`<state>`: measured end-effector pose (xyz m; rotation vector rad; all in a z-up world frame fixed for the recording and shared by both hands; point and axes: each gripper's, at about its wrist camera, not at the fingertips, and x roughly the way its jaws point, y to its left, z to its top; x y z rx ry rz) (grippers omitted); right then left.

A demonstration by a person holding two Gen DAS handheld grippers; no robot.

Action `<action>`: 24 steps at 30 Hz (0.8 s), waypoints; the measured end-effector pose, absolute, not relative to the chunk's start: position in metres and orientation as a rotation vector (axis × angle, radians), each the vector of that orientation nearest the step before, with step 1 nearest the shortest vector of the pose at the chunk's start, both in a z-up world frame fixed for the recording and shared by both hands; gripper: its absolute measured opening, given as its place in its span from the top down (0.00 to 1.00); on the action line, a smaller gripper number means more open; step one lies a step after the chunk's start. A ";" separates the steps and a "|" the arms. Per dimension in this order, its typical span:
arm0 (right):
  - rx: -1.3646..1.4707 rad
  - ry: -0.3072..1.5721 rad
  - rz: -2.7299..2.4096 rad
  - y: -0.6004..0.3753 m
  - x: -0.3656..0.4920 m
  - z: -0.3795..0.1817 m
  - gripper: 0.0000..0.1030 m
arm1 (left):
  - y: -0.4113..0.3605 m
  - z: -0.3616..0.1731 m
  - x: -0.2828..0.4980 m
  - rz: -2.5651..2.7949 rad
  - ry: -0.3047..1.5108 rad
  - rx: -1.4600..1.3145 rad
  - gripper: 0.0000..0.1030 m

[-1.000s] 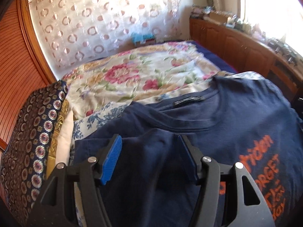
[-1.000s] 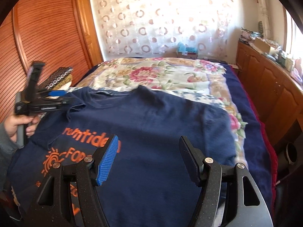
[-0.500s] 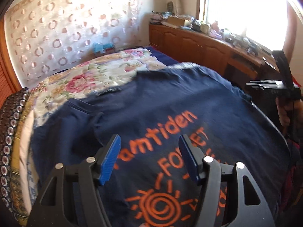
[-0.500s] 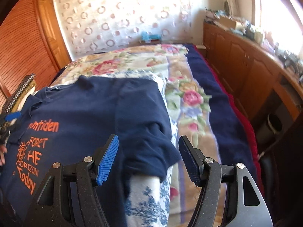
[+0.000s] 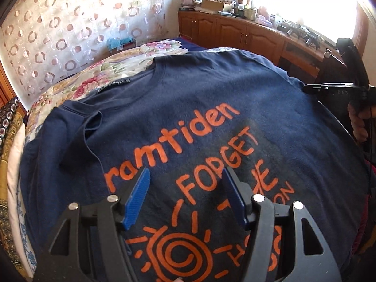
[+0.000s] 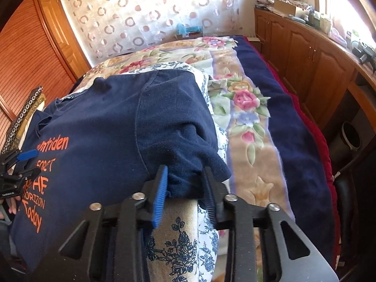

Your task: Fold small clothes

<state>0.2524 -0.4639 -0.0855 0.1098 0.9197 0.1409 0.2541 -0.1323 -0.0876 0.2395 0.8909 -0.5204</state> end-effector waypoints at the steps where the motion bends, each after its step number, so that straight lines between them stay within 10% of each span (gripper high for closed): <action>1: 0.098 0.919 0.141 -0.462 0.253 -0.085 0.85 | -0.132 -0.088 0.255 -0.520 0.889 0.235 0.39; 22: -0.034 0.746 0.173 -0.425 0.257 -0.025 0.99 | -0.126 -0.090 0.257 -0.495 0.884 0.217 0.31; 24: -0.028 0.770 0.136 -0.430 0.261 -0.034 0.81 | -0.127 -0.088 0.256 -0.488 0.880 0.222 0.32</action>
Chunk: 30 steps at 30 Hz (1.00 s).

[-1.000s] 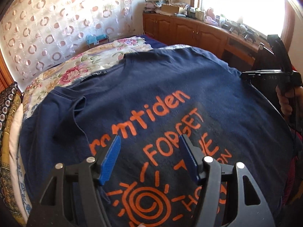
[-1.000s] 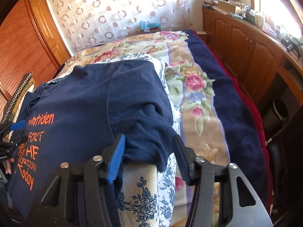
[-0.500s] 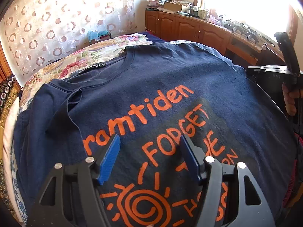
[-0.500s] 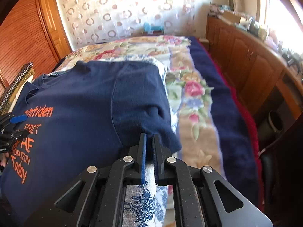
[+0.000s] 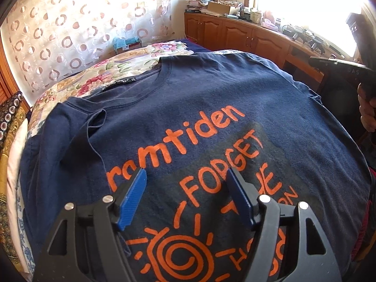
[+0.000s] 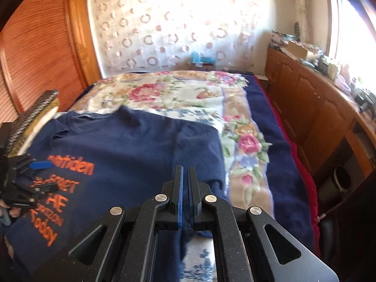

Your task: Fold small clothes

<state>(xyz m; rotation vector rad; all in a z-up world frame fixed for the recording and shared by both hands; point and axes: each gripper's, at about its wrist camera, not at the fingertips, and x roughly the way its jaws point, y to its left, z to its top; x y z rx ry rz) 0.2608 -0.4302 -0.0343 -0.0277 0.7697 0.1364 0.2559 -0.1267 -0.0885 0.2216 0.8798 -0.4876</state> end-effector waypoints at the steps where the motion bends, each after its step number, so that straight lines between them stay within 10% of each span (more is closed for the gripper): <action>1: -0.012 0.782 0.135 -0.434 0.263 -0.040 0.55 | -0.126 -0.086 0.255 -0.487 0.867 0.213 0.32; 2: 0.005 0.790 0.140 -0.438 0.264 -0.045 0.43 | -0.124 -0.081 0.252 -0.493 0.842 0.195 0.32; 9: 0.111 0.898 0.130 -0.461 0.280 -0.080 0.43 | -0.120 -0.039 0.230 -0.546 0.706 0.116 0.47; 17: 0.086 0.916 0.135 -0.460 0.276 -0.082 0.92 | -0.125 -0.021 0.217 -0.583 0.679 0.105 0.48; 30: -0.124 0.708 0.180 -0.404 0.268 -0.016 0.98 | -0.116 -0.011 0.207 -0.548 0.627 0.085 0.30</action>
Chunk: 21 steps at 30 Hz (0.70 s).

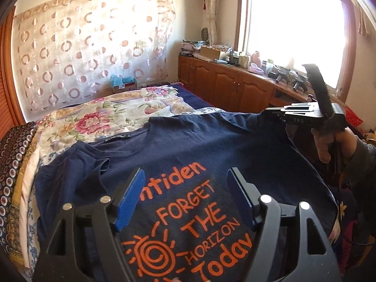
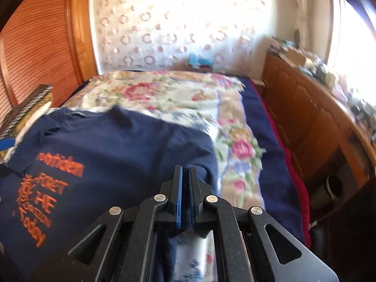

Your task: Fold small clothes

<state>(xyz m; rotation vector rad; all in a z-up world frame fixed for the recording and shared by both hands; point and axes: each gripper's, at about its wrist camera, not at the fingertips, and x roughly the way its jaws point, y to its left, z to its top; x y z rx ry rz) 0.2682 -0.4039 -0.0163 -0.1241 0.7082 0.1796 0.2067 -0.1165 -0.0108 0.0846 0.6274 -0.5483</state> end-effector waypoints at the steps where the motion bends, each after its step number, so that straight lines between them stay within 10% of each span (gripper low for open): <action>1: -0.136 0.694 0.202 -0.395 0.268 -0.012 0.98 | -0.114 -0.010 0.207 -0.542 0.626 0.082 0.30; 12: -0.168 0.721 0.333 -0.346 0.263 -0.020 0.98 | -0.098 -0.009 0.200 -0.521 0.620 0.070 0.30; 16: -0.153 0.735 0.215 -0.371 0.265 -0.024 0.48 | -0.104 -0.010 0.198 -0.537 0.620 0.077 0.30; 21: -0.067 0.822 0.107 -0.415 0.275 -0.044 0.44 | -0.110 -0.010 0.197 -0.553 0.627 0.071 0.30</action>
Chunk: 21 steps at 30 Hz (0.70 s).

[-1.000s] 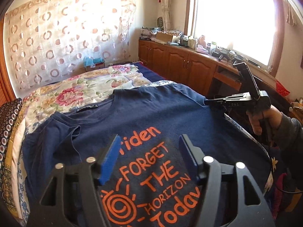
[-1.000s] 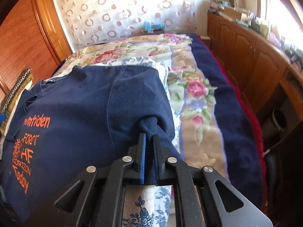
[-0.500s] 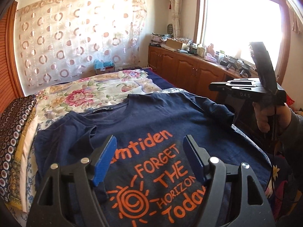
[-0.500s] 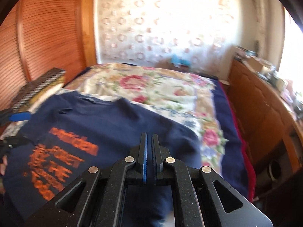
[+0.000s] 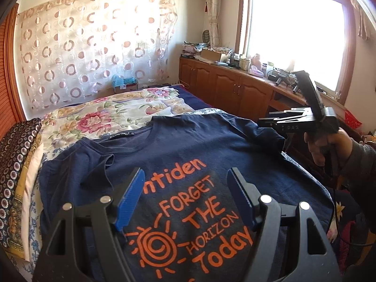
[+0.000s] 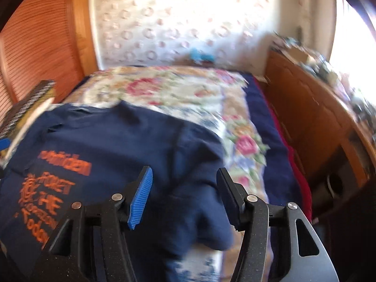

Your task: Fold small clothes

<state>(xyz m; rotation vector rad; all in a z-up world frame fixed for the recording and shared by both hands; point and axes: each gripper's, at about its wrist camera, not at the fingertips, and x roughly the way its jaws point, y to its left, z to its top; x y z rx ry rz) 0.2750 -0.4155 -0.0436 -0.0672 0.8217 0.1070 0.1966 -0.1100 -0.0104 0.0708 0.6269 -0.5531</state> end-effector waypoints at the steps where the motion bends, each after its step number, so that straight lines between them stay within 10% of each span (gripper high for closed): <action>1: -0.037 0.860 0.098 -0.423 0.279 -0.053 0.44 | -0.111 -0.012 0.197 -0.554 0.629 0.071 0.30; 3: 0.004 0.905 0.099 -0.432 0.283 -0.065 0.45 | -0.115 -0.015 0.198 -0.554 0.637 0.075 0.30; 7: 0.004 0.930 0.112 -0.434 0.284 -0.073 0.97 | -0.122 -0.025 0.201 -0.547 0.662 0.100 0.30; 21: -0.195 0.708 0.320 -0.338 0.270 -0.013 0.95 | -0.102 -0.026 0.193 -0.489 0.646 0.074 0.30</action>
